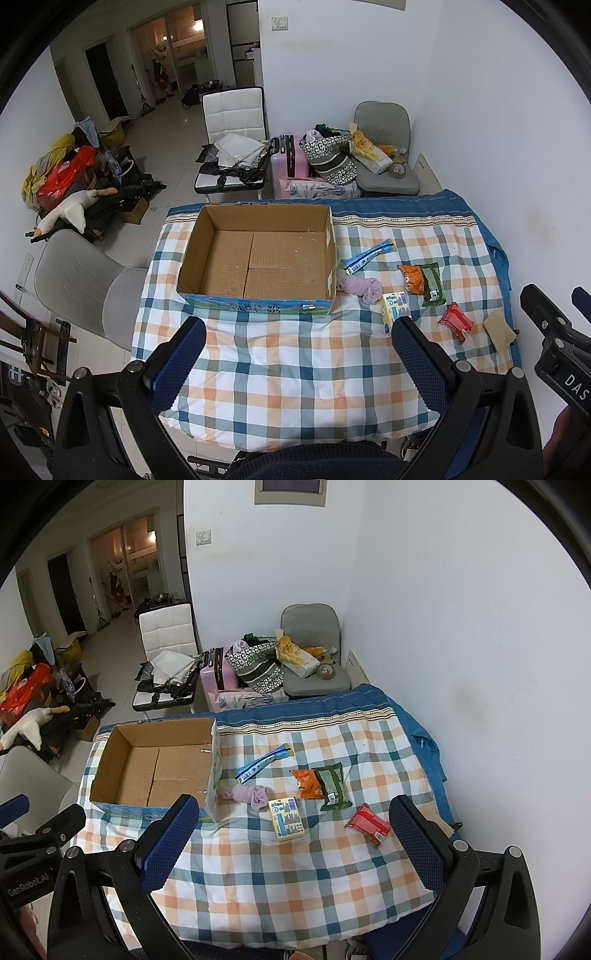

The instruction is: Organize soft objects

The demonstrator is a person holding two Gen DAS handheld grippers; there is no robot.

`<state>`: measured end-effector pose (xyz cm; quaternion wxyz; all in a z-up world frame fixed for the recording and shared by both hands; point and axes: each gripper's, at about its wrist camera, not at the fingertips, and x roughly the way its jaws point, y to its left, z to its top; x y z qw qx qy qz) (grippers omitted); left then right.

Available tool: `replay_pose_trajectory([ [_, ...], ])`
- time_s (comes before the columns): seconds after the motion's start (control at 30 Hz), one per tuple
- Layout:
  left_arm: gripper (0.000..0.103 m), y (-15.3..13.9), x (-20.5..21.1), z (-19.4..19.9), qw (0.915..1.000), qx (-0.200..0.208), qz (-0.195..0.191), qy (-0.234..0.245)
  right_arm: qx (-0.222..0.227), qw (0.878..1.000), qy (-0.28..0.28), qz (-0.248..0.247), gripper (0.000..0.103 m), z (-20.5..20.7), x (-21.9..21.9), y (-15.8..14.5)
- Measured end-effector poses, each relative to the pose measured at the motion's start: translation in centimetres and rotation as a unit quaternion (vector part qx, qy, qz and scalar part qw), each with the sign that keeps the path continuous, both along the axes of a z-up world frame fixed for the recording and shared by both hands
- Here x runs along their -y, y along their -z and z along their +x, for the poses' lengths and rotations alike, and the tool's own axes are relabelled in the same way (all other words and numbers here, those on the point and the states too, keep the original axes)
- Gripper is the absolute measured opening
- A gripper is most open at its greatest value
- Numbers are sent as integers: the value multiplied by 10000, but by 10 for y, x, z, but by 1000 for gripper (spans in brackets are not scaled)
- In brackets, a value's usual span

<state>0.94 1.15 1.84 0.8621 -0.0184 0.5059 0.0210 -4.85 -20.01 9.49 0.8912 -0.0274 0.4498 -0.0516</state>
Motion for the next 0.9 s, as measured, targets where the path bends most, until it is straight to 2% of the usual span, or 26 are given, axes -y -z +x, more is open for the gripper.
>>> replay_pose_trajectory([
  [0.9,103,-2,3,-1,10000,53,24,-11,-14,10000,-36,10,103,4,1,-4],
])
